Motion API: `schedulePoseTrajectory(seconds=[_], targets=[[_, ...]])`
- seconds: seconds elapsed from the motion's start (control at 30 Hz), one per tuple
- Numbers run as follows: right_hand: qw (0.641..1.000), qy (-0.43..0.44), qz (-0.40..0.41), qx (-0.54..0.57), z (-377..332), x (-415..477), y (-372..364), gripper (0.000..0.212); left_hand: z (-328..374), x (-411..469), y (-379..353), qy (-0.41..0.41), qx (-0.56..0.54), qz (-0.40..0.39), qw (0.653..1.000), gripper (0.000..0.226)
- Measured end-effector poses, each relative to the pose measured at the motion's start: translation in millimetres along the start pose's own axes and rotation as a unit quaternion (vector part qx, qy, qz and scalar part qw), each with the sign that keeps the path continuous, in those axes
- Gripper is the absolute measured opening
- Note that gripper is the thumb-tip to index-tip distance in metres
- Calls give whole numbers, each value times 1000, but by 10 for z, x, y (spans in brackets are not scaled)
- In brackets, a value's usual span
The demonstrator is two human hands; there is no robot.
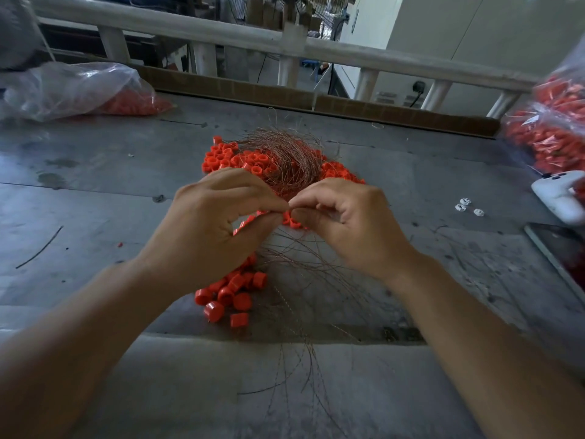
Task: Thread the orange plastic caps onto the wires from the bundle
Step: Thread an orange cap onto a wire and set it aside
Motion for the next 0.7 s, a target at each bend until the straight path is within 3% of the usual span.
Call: schedulePoseTrajectory(seconds=[0.1,0.17,0.27,0.33,0.47,0.6,0.7], targets=[[996,14,83,5,-23,14,127,13,-101,25,-7,14,-30,27,999,14],[987,29,154,20,-41,14,256,17,-191,24,-32,69,-72,37,994,31],[969,60,238,3,-68,8,432,20,-283,13,-90,187,-234,25,954,44],[963,61,259,-41,-63,13,488,19,-319,-4,-135,242,-341,10,908,45],[976,22,200,-80,-39,25,407,19,-351,-20,-184,323,-464,14,825,23],[993,5,75,-94,-52,7,148,19,-388,-18,-173,354,-474,33,805,17],[995,0,68,-78,-53,-8,112,17,-384,-15,-174,359,-487,38,795,21]])
Point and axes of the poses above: each hand's wrist, its own x-axis towards the middle knuckle, its own y-axis out of the back of the hand, z = x × y, the point moved 3 cm from there along x, towards the middle knuckle, and after that the axes turned 3 degrees about -y, right-handed, at the moved point
